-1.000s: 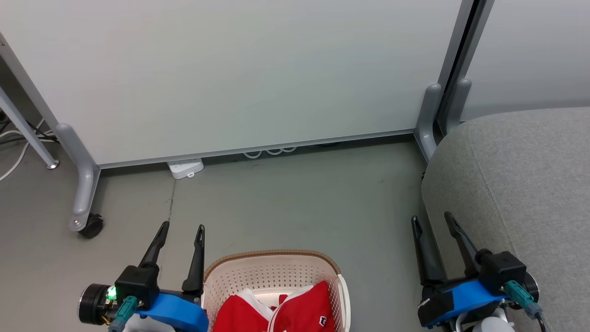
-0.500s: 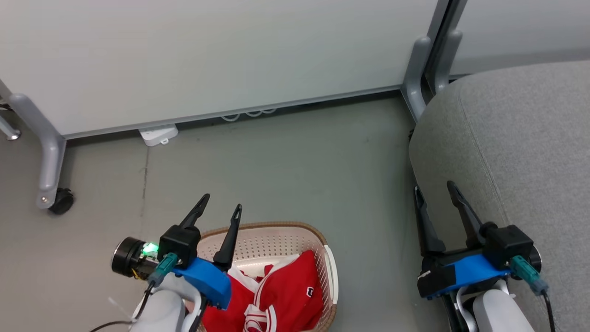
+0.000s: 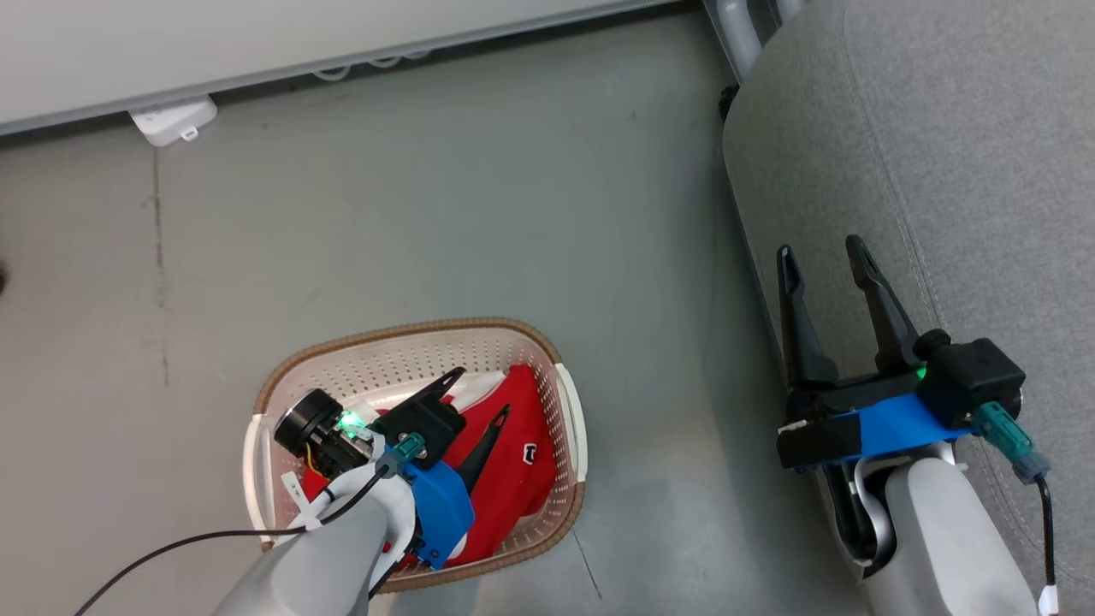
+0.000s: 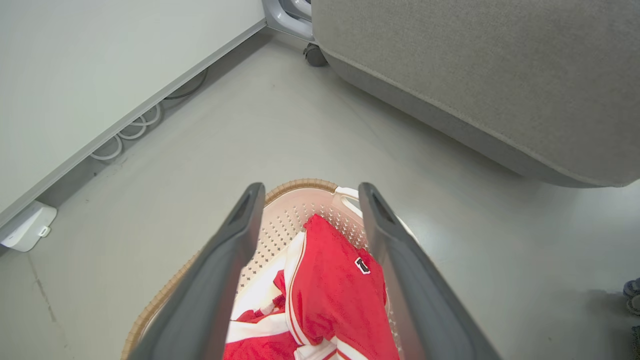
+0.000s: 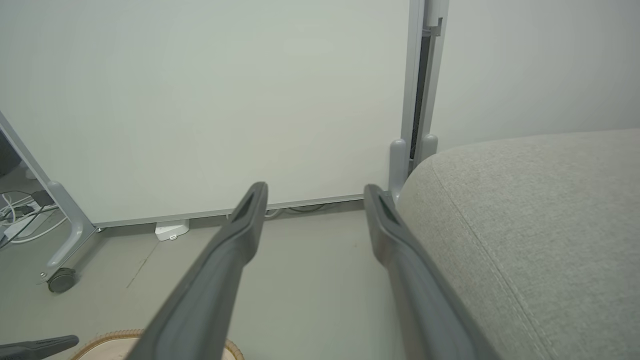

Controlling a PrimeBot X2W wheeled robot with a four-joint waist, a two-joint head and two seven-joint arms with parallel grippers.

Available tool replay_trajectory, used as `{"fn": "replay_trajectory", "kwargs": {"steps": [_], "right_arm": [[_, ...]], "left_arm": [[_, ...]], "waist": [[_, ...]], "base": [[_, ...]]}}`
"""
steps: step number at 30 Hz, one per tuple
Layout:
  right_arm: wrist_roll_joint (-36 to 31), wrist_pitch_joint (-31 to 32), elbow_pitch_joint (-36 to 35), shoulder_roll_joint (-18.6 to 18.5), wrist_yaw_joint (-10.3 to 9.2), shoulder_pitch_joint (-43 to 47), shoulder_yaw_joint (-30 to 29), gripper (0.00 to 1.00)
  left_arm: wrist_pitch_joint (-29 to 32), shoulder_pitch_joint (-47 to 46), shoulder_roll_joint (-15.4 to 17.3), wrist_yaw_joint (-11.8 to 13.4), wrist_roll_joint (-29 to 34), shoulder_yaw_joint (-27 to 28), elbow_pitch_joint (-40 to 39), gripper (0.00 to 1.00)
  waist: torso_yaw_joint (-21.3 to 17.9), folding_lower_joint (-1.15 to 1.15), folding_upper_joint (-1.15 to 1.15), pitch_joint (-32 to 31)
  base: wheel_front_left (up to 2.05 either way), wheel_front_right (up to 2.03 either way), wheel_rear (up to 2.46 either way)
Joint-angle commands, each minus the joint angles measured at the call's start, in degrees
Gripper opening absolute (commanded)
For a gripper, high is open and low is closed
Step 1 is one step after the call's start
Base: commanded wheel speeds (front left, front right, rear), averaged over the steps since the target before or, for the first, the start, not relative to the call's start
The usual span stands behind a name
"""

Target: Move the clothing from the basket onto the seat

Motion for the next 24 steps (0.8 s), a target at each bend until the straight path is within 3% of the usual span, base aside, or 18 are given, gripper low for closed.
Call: {"fn": "replay_trajectory", "kwargs": {"steps": [1, 15, 24], "right_arm": [[0.4, 0.0, -0.5, -0.1, -0.04, -1.5, 0.0, 1.00], [1.7, 0.0, -3.1, -0.1, -0.03, -7.7, 0.3, 1.00], [1.5, 0.0, -4.3, -0.1, -0.03, -10.7, 0.1, 1.00]], "left_arm": [[-0.2, -1.8, 0.8, 0.0, -1.0, -2.1, 1.4, 1.00], [3.1, -11.0, 3.0, 0.0, -12.1, -25.7, 13.1, 1.00], [6.8, -15.2, 4.3, 0.0, -17.7, -32.3, 14.9, 1.00]], "waist": [[-1.6, -0.01, 0.00, 3.8], [-3.1, -0.01, 0.00, 15.5], [-3.2, -0.01, 0.00, 21.0]], "base": [[0.00, 0.00, 0.00], [0.00, 0.00, 0.00], [0.00, 0.00, 0.00]]}}
